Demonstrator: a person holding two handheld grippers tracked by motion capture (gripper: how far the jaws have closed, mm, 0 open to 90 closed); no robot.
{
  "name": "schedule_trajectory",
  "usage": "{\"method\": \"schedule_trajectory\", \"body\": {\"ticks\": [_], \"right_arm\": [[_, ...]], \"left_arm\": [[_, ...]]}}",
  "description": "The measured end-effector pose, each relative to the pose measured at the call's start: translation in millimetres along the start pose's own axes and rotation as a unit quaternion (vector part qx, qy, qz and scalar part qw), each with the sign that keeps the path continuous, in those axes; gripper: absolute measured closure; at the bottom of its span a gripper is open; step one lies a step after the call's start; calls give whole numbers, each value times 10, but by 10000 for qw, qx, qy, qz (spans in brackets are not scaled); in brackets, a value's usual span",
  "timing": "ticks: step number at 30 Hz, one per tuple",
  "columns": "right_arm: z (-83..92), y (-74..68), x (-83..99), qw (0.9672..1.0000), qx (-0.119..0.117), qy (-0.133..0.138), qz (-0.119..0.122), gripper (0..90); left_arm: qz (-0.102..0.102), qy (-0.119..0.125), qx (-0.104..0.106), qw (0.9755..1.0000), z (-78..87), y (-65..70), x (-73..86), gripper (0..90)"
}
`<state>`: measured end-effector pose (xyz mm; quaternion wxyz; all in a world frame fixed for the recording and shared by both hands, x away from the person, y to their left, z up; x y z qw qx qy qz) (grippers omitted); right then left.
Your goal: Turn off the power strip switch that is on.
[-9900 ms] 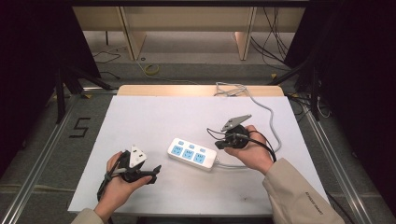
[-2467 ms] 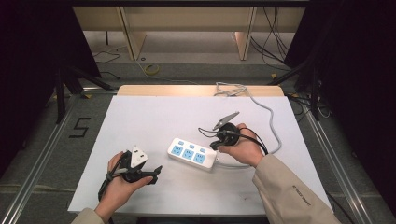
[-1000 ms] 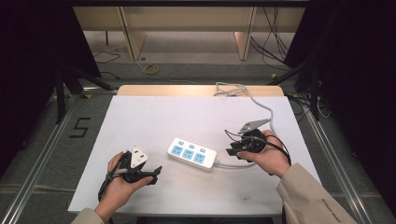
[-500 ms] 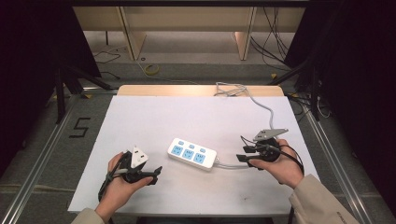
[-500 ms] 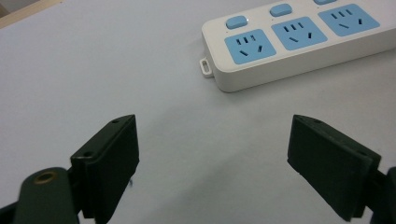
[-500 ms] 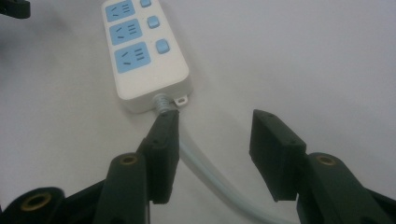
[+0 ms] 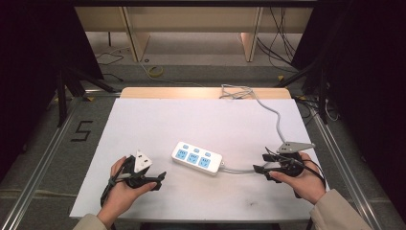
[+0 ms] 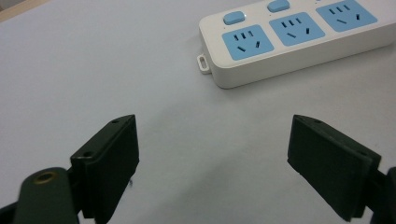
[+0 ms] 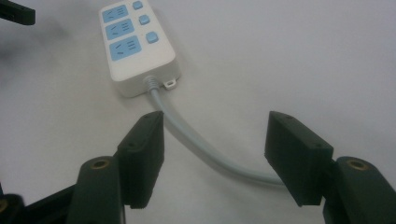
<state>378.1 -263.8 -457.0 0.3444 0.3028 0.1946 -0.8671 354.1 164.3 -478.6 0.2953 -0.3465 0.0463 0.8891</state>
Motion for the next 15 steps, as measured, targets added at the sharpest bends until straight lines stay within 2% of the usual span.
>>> {"method": "schedule_trajectory", "body": {"ticks": [3, 7, 15], "right_arm": [[21, 19, 62, 10000, -57, 36, -32, 358], [48, 47, 129, 9998, -6, 148, -114, 350], [41, 55, 138, 9997, 42, 185, -120, 343]], "left_arm": [[20, 9, 4, 10000, 3, -3, 1, 161], [8, 14, 11, 10000, 7, -3, 0, 161], [12, -12, 16, 10000, 1, -7, -1, 161]]}}
Point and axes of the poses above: each handheld gripper's, and its own axes: z roughly backward along the jaws, x roughly out of its underside, y roughly to its right, the point moved 3 cm from there along -z, roughly forward along the jaws, and after that the axes turned 9 degrees about -y, right-handed, at the moved point
